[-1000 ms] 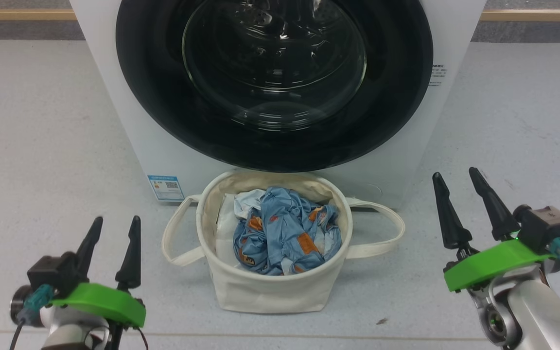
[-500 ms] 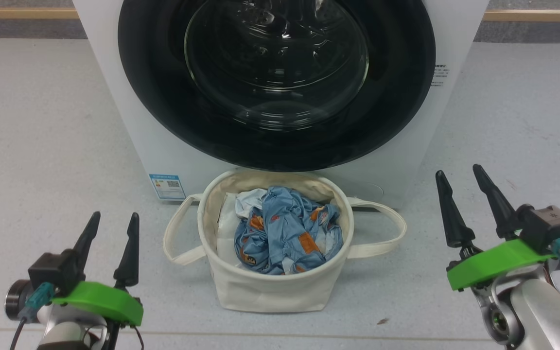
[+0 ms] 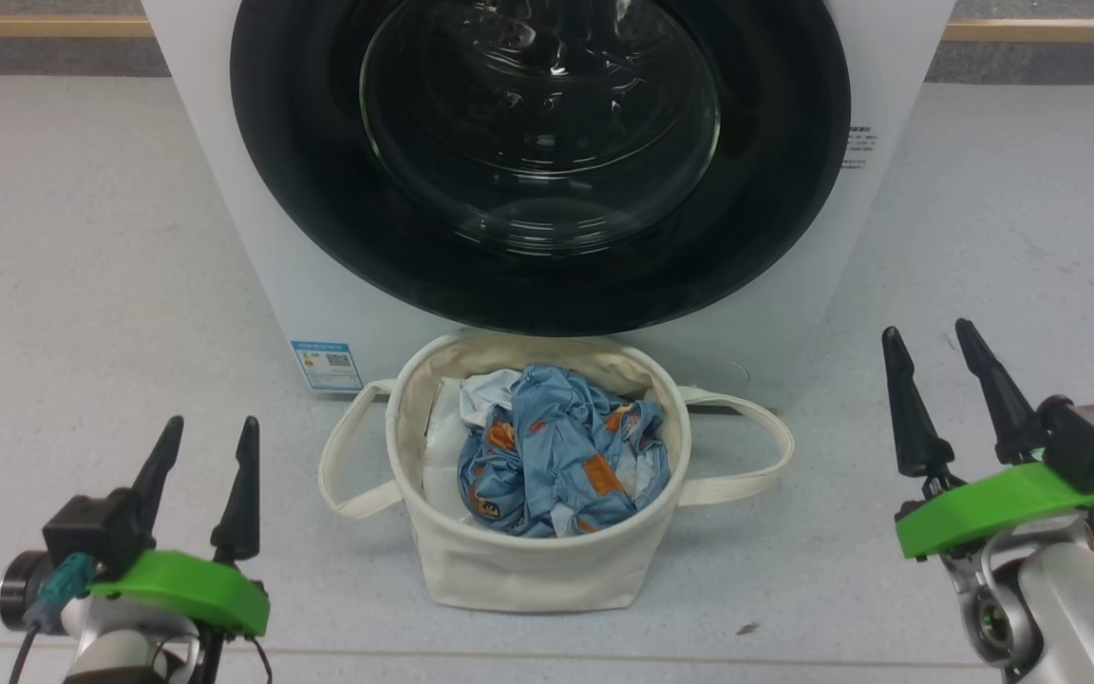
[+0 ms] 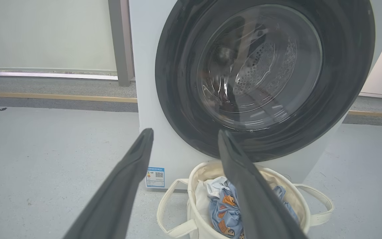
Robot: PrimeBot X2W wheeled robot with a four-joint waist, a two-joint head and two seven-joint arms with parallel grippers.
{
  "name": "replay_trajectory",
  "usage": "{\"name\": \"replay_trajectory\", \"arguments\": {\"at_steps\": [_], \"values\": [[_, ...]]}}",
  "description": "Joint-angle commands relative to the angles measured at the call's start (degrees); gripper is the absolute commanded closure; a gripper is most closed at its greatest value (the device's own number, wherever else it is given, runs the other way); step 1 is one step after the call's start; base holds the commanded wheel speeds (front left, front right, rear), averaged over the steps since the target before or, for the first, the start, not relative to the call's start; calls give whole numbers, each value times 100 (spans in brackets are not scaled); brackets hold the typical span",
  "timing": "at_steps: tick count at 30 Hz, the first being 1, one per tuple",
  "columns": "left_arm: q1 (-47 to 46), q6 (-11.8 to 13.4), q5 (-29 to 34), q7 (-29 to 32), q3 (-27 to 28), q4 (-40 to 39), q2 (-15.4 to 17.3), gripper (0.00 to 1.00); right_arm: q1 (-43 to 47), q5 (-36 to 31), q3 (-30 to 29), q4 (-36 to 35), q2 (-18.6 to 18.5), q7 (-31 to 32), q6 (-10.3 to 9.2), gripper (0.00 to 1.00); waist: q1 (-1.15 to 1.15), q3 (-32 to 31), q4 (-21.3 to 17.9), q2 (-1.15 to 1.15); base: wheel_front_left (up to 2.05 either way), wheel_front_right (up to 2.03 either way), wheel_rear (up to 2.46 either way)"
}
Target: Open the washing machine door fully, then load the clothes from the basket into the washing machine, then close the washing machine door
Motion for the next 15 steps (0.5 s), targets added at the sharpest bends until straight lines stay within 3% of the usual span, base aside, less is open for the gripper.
{"name": "replay_trajectory", "arguments": {"at_steps": [1,15], "values": [[-308,-16,29,-70,261,-148,158,0,-66,34,15,-155,-48,-71,0,0,0,-8,-1,0,0,0,0],[-357,-20,81,-70,296,-91,146,0,-27,67,-54,-177,-26,-71,0,0,0,-1,16,0,2,3,-5]]}}
